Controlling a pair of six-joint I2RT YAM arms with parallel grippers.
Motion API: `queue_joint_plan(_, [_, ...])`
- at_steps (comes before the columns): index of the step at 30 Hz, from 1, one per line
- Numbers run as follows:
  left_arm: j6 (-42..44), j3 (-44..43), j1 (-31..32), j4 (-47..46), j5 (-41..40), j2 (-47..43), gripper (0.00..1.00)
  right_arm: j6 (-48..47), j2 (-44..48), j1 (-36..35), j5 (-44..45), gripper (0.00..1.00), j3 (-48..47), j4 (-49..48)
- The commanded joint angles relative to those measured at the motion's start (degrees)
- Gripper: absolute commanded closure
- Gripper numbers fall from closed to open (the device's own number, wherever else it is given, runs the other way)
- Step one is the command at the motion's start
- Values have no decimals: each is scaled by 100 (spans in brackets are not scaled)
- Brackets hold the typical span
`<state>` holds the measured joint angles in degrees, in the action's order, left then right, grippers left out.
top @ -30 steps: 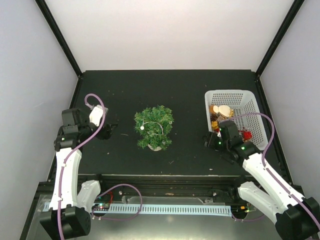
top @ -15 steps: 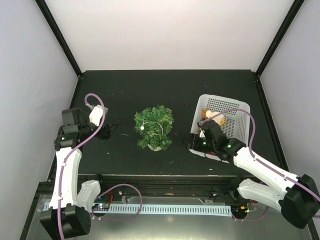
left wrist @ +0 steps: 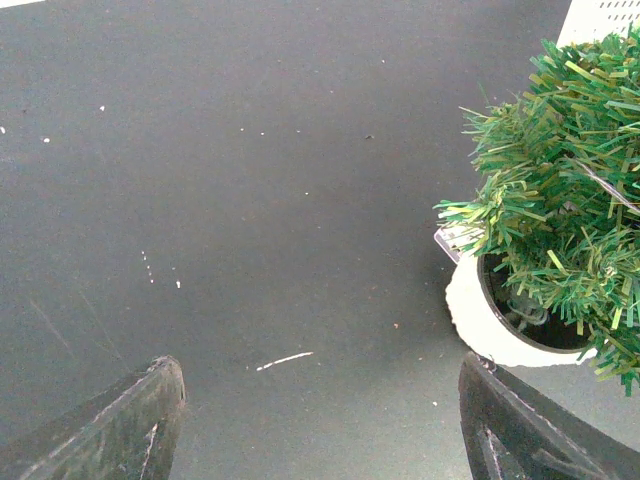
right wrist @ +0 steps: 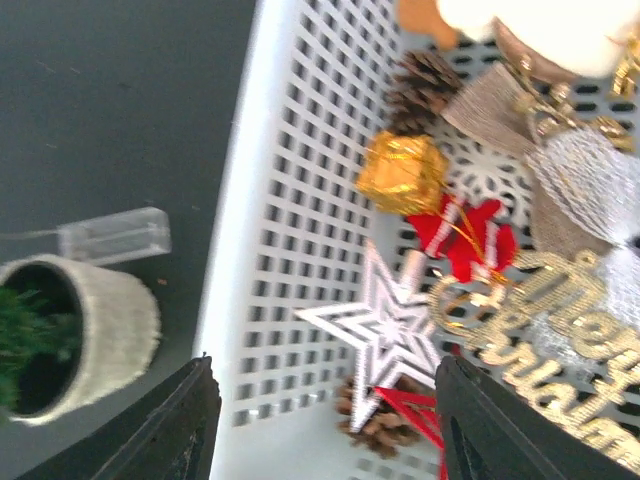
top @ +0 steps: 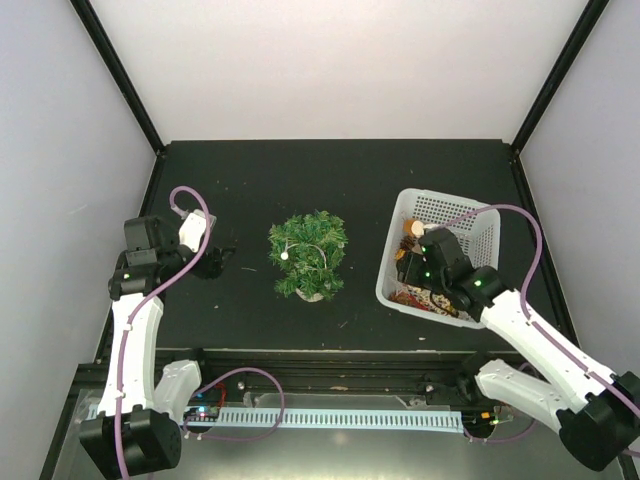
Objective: Decorate the small christmas tree
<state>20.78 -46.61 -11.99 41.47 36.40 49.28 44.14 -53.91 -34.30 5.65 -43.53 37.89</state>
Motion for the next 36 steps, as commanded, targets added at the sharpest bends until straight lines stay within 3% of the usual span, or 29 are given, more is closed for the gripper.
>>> queue_joint_plan(1, [67, 40, -52, -149, 169, 65, 24, -335, -205, 251, -128, 40, 317, 361])
queue_joint_plan(8, [93, 47, -56, -148, 181, 60, 24, -368, -627, 284, -808, 44, 800, -524])
queue_joint_plan(36, [127, 115, -59, -202, 259, 81, 24, -1306, -1731, 280, -723, 47, 478, -577])
